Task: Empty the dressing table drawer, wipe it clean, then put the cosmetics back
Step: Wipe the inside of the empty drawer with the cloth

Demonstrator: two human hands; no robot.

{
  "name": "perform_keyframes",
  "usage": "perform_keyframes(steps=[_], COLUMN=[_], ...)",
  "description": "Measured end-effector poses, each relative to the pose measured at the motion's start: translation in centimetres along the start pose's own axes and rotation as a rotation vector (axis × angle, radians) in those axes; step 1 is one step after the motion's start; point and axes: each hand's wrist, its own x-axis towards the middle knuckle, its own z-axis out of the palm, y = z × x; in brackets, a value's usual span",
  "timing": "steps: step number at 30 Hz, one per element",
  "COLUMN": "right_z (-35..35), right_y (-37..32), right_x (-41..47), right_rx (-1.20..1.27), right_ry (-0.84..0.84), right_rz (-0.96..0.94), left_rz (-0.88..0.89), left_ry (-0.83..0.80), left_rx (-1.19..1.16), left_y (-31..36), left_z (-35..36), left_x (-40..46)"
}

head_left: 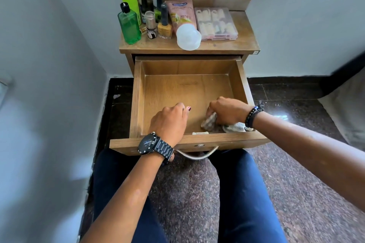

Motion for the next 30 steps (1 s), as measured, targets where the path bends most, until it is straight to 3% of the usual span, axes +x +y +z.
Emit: perform_keyframes(steps=[4, 11, 16, 24, 27, 30], right_z=[-1.2, -3.3, -3.5, -1.6, -1.2, -1.1], right_y=[1.1, 1.8, 3.2, 0.6, 0.4, 0.4], right_x=[2.4, 7.2, 6.1, -1.0, -1.4, -0.8], right_rx=[0.029, 0.026, 0.016, -0.09, -0.094, -0.143], right_ry=[0.287, 0.5, 0.374, -0.188, -0.198, -0.104], right_rz=[0.162, 0.308, 0.22, 0.004, -0.011, 0.024], left_rz=[0.03, 0.026, 0.025, 0.043, 0.033, 0.032], left_ry=[0.018, 0.018, -0.004, 0.008, -0.002, -0.012], left_rx=[0.032, 0.059, 0.066, 0.055, 0.043, 0.037], left_y=[-0.1, 0.0, 0.2, 1.5, 2.2, 2.0], left_z=[0.3, 0.2, -0.1, 0.3, 0.5, 0.6], left_x=[0.0, -0.1, 0.0, 0.3, 0.3, 0.3])
